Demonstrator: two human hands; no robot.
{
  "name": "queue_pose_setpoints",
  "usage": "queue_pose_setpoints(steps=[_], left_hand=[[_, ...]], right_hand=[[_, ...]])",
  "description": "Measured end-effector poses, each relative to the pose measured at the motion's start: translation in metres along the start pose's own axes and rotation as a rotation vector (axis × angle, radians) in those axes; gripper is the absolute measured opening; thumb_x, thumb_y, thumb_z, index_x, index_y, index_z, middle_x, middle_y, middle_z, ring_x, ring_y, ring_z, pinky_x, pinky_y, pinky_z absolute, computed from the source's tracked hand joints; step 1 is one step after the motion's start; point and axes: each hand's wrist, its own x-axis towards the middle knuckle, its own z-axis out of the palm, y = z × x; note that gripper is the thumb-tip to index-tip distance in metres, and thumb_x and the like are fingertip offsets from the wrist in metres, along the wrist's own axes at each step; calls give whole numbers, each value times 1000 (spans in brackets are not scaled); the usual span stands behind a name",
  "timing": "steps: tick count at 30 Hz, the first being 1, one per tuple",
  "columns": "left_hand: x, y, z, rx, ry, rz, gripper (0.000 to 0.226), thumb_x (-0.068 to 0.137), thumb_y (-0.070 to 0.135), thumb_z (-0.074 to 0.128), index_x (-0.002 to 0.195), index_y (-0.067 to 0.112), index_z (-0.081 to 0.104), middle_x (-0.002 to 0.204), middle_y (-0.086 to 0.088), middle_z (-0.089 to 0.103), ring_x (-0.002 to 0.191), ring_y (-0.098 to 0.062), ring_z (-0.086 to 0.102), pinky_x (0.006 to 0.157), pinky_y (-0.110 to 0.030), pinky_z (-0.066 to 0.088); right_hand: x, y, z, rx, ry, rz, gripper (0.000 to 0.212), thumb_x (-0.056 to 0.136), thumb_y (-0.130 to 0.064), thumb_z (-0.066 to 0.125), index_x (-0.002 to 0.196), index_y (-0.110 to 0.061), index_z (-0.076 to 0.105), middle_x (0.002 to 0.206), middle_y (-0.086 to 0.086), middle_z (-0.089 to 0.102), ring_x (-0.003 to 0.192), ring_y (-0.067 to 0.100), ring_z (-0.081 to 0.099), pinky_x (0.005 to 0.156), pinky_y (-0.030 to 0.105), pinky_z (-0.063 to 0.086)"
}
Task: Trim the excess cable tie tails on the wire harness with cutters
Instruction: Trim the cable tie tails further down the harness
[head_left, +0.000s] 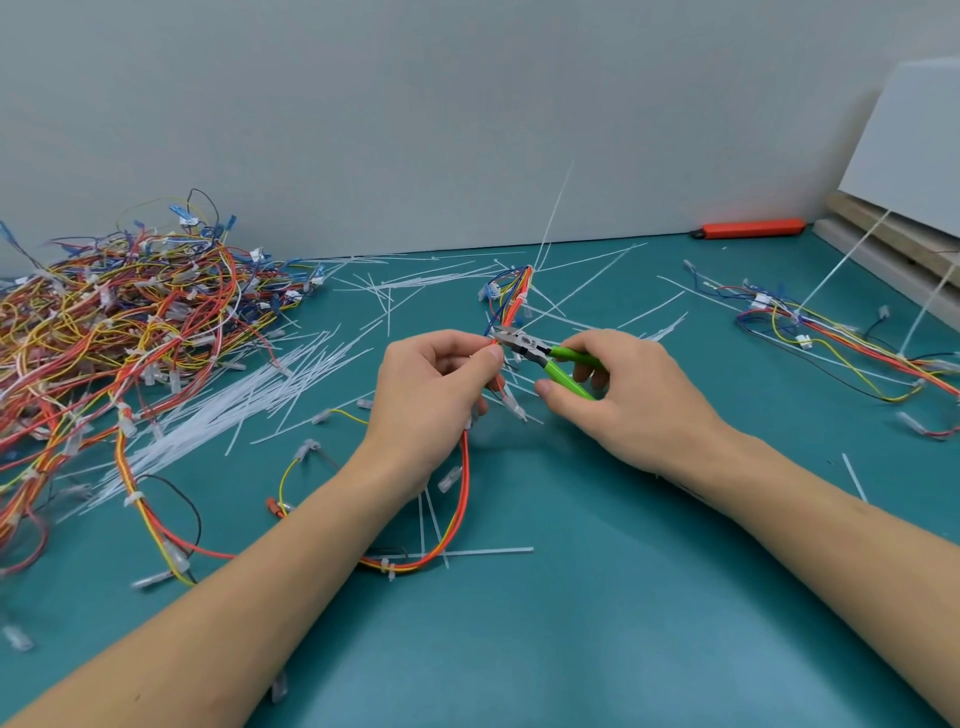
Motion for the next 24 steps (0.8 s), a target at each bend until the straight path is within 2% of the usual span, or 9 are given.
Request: queue_pose_setpoints(steps=[2,6,14,18,24], left_hand=[[0,0,0,2,-2,-4,9,93,20,72,90,13,77,69,-4,73,52,-13,57,45,-21,42],[-1,0,1,0,-8,-9,10,94,19,71,91,11,77,68,-4,72,51,-14,56,45,-21,42],[1,2,2,-25,-38,-80,16,96,18,65,86,13,76,68,-1,72,49,-13,54,44,-22,41],[1,2,2,-23,-45,-99,18,96,18,63,84,13,75,69,-1,73,48,-12,53,44,-20,42],[2,3,2,-63,-55,-175,17,97,17,62,88,8,74,69,-3,74,47,-14,54,43,-21,41]], right_hand=[[0,1,0,7,-7,-5,32,87,-59,68,103,-32,66,87,-14,60,82,5,58,76,34,52],[0,0,0,13,0,-12,43,81,-69,58,103,-33,65,88,-15,60,83,5,58,76,33,52],[-1,-1,0,-17,3,-57,46,83,-68,57,109,-30,64,93,-14,59,89,11,55,83,35,50],[0,0,0,-55,23,-75,37,89,-58,67,112,-29,63,94,-13,57,89,11,52,82,32,46],[0,-2,2,-78,17,-74,30,91,-52,69,109,-29,62,90,-11,54,85,12,49,75,30,38]])
